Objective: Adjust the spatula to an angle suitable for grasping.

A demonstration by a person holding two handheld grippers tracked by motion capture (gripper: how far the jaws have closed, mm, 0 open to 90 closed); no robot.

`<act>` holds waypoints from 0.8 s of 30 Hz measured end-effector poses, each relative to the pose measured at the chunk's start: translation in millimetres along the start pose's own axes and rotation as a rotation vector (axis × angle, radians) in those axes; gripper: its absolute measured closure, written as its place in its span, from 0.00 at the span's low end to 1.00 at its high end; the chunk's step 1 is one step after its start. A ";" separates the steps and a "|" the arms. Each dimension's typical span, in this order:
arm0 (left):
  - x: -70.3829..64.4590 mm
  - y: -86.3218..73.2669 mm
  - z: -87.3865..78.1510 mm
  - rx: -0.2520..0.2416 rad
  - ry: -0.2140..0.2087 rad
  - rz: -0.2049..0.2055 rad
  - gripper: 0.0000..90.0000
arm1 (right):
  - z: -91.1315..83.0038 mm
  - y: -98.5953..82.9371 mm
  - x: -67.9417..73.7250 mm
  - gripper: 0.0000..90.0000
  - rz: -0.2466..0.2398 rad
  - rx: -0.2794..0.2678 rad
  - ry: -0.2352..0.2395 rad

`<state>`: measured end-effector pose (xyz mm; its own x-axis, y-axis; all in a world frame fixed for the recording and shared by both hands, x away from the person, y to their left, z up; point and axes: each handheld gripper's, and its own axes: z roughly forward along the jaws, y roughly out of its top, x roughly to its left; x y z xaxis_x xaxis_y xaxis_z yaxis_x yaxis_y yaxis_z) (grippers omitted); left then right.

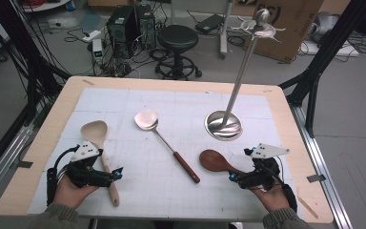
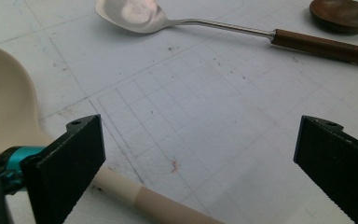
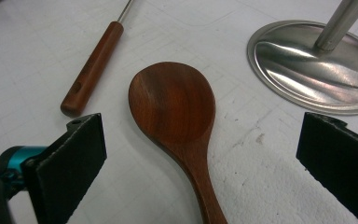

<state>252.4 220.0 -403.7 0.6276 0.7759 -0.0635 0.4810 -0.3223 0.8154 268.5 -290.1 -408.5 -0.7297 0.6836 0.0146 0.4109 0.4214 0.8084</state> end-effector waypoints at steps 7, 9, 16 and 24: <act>0.5 0.5 1.3 0.002 -0.001 -0.002 0.03 | 1.2 0.2 -1.1 0.00 -0.005 0.000 0.002; 0.6 0.4 0.9 0.003 0.001 0.004 0.03 | 3.0 0.6 -1.2 0.00 -0.011 0.001 0.007; 0.5 -0.7 0.4 0.001 0.003 -0.007 0.03 | 4.9 1.8 -0.9 0.00 -0.021 0.000 0.014; 0.4 -0.8 0.4 0.005 -0.002 -0.002 0.03 | 4.9 1.9 -0.5 0.00 -0.021 -0.001 0.011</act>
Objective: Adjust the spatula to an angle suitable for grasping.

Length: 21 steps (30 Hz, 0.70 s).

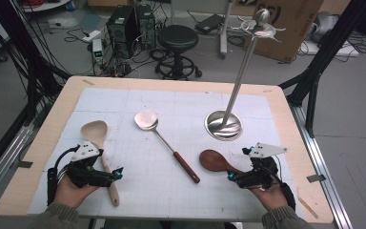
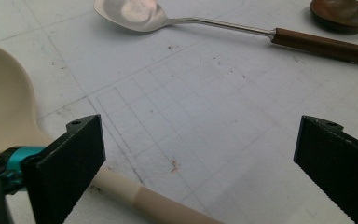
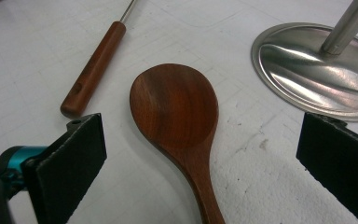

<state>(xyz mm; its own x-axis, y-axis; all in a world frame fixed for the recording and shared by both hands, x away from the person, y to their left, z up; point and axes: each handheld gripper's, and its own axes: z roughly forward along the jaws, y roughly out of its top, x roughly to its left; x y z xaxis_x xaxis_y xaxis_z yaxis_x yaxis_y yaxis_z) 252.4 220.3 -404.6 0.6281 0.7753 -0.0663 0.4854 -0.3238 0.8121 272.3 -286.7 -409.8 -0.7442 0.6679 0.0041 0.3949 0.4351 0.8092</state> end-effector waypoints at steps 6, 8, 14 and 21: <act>-0.5 1.2 2.4 -0.003 -0.007 0.005 0.03 | -2.5 -0.8 1.9 0.00 0.001 0.002 0.001; -1.0 1.3 2.8 -0.003 -0.007 0.003 0.03 | -3.1 -0.6 2.8 0.00 0.003 0.001 0.006; -1.3 1.0 2.2 -0.002 -0.011 0.006 0.03 | -1.4 2.6 6.0 0.00 -0.008 0.000 0.019; -2.1 -0.5 0.7 -0.001 -0.007 0.004 0.03 | 3.8 9.2 11.2 0.00 -0.012 0.008 0.035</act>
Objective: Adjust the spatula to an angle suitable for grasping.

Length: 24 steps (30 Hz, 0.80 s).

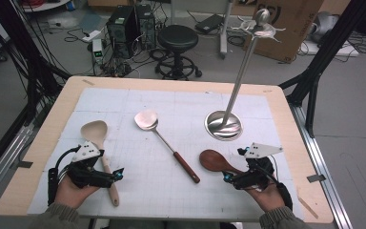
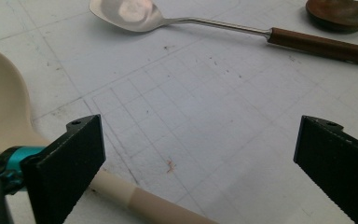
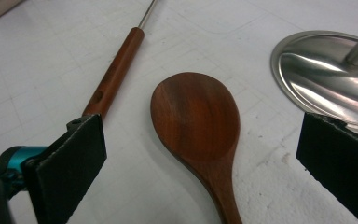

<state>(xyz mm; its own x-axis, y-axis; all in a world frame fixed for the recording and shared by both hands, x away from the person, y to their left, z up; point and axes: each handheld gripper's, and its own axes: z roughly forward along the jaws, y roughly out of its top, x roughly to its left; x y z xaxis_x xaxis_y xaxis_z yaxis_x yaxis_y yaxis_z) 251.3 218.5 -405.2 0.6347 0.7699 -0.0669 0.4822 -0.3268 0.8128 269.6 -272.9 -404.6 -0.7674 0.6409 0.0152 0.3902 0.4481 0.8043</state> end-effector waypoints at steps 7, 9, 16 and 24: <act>-2.1 -1.7 -0.9 -0.002 -0.001 0.001 0.03 | 8.5 9.4 5.5 0.00 0.003 0.010 0.029; -1.8 -2.4 -1.9 -0.006 0.002 -0.001 0.03 | 12.4 15.1 6.6 0.00 0.007 0.010 0.043; -2.3 -3.3 -3.3 -0.012 0.003 -0.004 0.03 | 19.7 31.7 11.1 0.00 -0.008 0.001 0.056; -1.8 -2.5 -1.8 -0.012 -0.001 0.000 0.03 | 41.7 51.2 17.7 0.00 0.002 0.007 0.094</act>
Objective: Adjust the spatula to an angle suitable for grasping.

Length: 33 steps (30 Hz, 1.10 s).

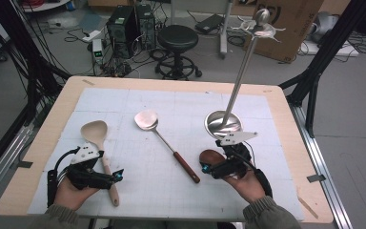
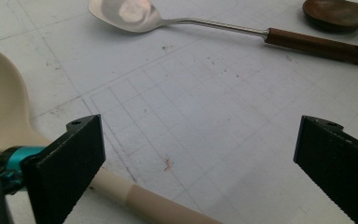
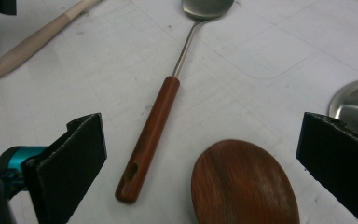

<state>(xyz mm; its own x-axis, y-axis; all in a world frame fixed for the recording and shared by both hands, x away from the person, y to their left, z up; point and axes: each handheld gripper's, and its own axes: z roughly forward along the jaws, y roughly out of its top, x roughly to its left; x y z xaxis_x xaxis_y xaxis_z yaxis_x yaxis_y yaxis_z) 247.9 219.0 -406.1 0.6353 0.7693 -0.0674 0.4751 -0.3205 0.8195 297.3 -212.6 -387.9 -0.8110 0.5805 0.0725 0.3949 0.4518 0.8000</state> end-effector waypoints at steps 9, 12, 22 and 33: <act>0.2 0.3 -0.3 -0.003 -0.004 -0.001 0.03 | 24.3 15.5 4.3 0.04 -0.011 0.023 0.035; -0.5 0.6 0.3 -0.006 -0.004 -0.001 0.03 | 31.9 19.6 6.6 0.06 -0.020 0.034 0.045; -0.6 1.2 1.1 -0.002 -0.010 0.006 0.03 | 54.3 25.4 11.3 0.21 -0.029 0.084 0.068; -1.5 2.1 2.9 0.001 -0.011 0.010 0.03 | 81.3 20.2 18.7 0.47 0.015 0.158 0.062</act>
<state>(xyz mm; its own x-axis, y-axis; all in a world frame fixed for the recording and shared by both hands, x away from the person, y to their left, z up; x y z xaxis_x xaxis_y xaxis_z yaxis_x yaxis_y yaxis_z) 249.7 215.5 -405.9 0.6468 0.7599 -0.0655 0.4689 -0.3285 0.8199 325.2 -137.6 -418.7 -0.8277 0.5474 0.1237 0.4657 0.5471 0.6956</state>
